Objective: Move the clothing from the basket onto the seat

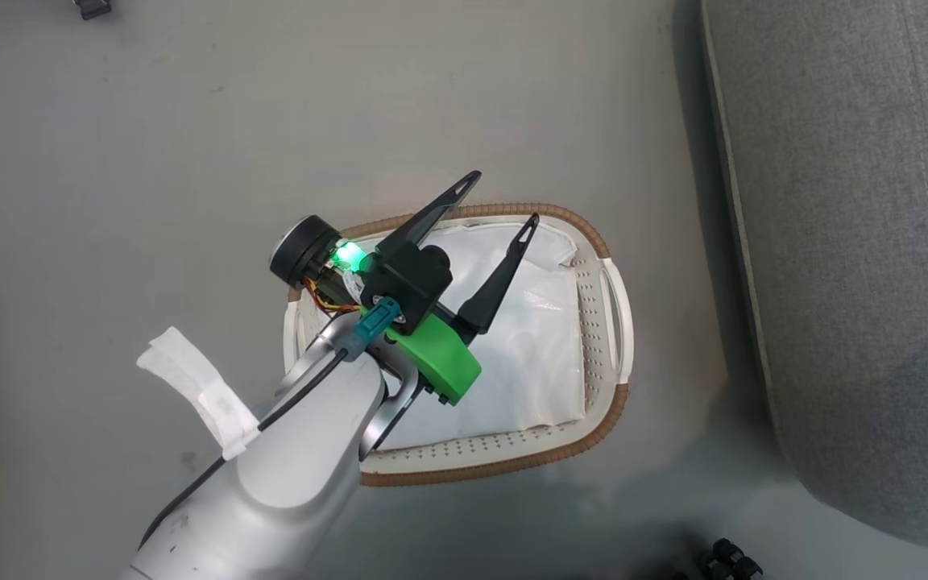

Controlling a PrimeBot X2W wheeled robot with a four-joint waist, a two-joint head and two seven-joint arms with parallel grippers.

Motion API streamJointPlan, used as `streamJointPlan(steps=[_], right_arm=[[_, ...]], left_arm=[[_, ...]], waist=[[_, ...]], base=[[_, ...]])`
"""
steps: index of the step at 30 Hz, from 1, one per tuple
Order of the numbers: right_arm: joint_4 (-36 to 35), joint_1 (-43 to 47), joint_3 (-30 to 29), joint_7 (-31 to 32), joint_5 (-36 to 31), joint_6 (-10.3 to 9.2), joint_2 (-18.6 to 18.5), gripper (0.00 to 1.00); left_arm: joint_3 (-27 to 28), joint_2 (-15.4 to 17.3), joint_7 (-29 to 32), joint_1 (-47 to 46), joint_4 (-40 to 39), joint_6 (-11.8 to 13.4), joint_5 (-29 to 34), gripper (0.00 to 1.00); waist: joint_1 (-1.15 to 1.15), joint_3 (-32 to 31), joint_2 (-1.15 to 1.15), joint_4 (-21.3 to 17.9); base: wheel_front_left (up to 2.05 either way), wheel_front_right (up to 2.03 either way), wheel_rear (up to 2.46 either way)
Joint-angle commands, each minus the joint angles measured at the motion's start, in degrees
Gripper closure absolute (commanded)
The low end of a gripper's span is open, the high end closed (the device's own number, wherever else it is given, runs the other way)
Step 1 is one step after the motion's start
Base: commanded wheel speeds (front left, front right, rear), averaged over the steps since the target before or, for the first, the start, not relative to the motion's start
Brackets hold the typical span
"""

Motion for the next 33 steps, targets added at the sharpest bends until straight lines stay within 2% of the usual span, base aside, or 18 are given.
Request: streamJointPlan(steps=[1,3,4,5,6,21,26,33], right_arm=[[-0.4,1.2,-0.1,-0.1,-0.2,-0.1,0.2,0.83],[-1.3,1.5,0.3,-0.1,0.0,-0.09,1.0,0.54],[-1.9,1.9,0.6,-0.1,0.3,-0.09,1.4,0.19],[-2.3,2.4,0.8,-0.1,0.6,-0.1,1.8,0.05],[-2.7,3.0,1.0,-0.1,0.8,-0.1,2.0,0.0],[-9.4,12.9,5.7,-0.1,2.3,-0.09,4.6,0.0],[-10.8,14.6,10.0,-0.1,4.4,-0.09,4.7,0.0],[-10.8,14.7,16.2,-0.1,8.1,-0.09,7.2,0.0]], left_arm=[[0.2,0.5,0.0,-0.7,0.2,-0.1,-0.2,0.0],[0.4,0.8,0.0,-0.6,0.3,-0.1,-0.3,0.0],[0.6,1.0,0.0,-0.5,0.4,-0.1,-0.5,0.0],[0.8,1.1,0.0,-0.4,0.5,0.0,-0.7,0.0],[0.9,1.1,0.0,-0.3,0.5,0.0,-0.8,0.0],[3.9,0.8,0.0,3.8,-0.8,-0.1,-2.8,0.0],[7.0,0.0,0.0,7.2,-1.6,0.1,-3.2,0.0],[12.3,-1.0,0.0,12.3,-2.5,1.1,-3.2,0.0]], waist=[[-0.01,0.3,0.67,-0.6],[-0.01,-0.1,0.67,-1.2],[-0.01,-0.4,0.67,-1.5],[-0.01,-0.7,0.67,-1.7],[-0.01,-1.2,0.67,-2.0],[-0.01,-11.0,0.67,-3.0],[-0.01,-17.0,0.67,-1.4],[-0.01,-23.6,0.67,1.4]], base=[[0.0,0.0,0.0],[0.0,0.0,0.0],[0.0,0.0,0.0],[0.0,0.0,0.0],[0.0,0.0,0.0],[0.0,0.0,0.0],[0.0,0.0,0.0],[0.0,0.0,0.0]])
